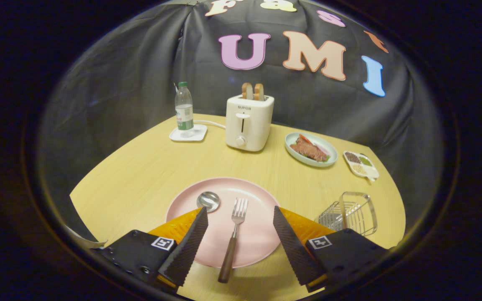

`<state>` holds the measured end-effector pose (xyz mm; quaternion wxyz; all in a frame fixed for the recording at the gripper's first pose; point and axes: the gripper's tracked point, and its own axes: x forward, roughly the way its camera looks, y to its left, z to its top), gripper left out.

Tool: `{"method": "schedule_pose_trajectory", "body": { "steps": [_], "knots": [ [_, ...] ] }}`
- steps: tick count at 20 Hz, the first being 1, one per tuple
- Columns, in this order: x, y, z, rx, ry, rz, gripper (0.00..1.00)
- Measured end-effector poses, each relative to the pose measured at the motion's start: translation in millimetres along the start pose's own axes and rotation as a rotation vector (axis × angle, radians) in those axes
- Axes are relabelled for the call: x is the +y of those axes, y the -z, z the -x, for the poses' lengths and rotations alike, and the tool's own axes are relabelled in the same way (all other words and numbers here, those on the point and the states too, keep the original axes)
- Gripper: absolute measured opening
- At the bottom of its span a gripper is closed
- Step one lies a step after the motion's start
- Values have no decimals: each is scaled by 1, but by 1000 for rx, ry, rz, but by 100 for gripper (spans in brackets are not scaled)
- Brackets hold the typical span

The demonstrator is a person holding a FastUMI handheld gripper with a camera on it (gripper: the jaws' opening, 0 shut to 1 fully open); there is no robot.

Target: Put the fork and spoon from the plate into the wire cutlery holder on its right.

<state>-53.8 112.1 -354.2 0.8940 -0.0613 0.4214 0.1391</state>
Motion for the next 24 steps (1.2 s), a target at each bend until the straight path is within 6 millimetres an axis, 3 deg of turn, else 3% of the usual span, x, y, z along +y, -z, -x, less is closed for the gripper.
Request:
{"method": "schedule_pose_trajectory", "body": {
  "steps": [6,11,21,24],
  "knots": [
    [6,36,-13,122,-33,-17,100],
    [12,52,-18,186,-39,22,99],
    [17,70,-21,249,-38,51,43],
    [11,62,-14,246,-11,50,29]
  ]
}}
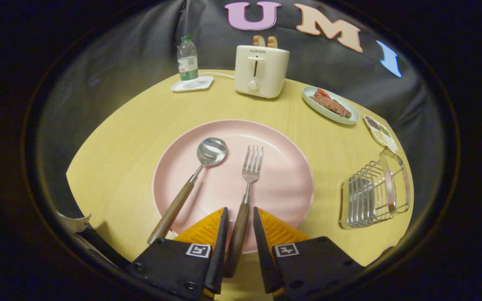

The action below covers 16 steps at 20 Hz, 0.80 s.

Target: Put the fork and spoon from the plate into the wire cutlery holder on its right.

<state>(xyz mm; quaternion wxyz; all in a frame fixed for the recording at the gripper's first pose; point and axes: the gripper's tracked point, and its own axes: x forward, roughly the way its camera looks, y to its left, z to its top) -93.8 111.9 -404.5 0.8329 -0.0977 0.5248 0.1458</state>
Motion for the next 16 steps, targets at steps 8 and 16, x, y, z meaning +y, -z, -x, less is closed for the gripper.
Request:
{"method": "schedule_pose_trajectory", "body": {
  "steps": [8,16],
  "knots": [
    [0,6,-2,51,-34,0,12],
    [-13,-3,22,74,-65,-16,12]
  ]
}}
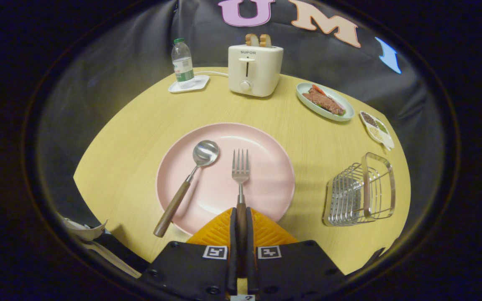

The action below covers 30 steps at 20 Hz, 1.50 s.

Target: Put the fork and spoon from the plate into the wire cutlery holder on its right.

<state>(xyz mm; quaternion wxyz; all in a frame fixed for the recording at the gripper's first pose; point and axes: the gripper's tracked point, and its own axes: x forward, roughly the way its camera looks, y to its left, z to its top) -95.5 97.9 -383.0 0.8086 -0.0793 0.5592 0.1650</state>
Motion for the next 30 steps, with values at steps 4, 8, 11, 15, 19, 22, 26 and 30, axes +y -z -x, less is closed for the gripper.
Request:
{"method": "schedule_pose_trajectory", "body": {
  "steps": [4,8,11,15,19,22,26,30],
  "knots": [
    [-5,-8,20,-2,-34,23,12],
    [-10,-3,23,20,-56,39,11],
    [-10,-4,28,22,-71,44,9],
    [-16,-15,42,14,-84,29,8],
    [-29,-25,64,8,-100,11,8],
    [-44,-30,81,4,-99,12,8],
    [-70,-35,100,-5,-95,7,8],
    [-105,-40,116,-16,-79,-23,8]
  ]
}}
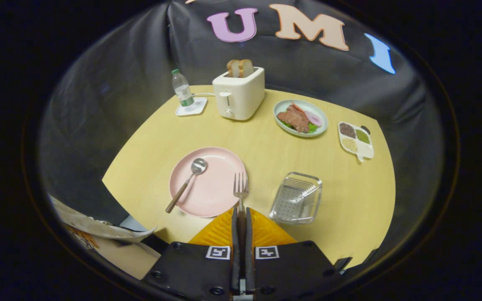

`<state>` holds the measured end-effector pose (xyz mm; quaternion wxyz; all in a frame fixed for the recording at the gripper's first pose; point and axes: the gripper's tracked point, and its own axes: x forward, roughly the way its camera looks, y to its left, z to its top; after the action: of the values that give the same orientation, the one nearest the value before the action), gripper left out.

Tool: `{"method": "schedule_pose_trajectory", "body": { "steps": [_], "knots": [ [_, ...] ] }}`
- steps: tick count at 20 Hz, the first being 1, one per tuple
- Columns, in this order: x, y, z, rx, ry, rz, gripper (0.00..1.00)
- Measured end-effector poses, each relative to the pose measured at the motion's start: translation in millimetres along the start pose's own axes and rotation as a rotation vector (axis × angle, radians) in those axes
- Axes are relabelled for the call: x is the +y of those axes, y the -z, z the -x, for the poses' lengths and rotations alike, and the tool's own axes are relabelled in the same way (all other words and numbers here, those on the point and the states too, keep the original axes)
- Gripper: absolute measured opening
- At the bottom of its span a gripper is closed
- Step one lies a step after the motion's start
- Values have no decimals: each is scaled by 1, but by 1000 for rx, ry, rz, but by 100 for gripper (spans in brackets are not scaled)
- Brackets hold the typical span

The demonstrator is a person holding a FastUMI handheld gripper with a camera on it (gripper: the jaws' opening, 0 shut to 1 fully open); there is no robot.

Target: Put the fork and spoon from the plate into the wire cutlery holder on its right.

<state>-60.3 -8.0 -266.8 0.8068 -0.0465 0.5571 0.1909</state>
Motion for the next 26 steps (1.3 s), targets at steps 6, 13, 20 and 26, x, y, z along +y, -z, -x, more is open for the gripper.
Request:
{"method": "schedule_pose_trajectory", "body": {
  "steps": [6,13,20,26],
  "knots": [
    [-46,1,14,-12,38,-28,8],
    [-80,18,1,45,52,-8,8],
    [-86,27,-33,136,35,18,8],
    [-83,31,-58,209,41,42,8]
  ]
}}
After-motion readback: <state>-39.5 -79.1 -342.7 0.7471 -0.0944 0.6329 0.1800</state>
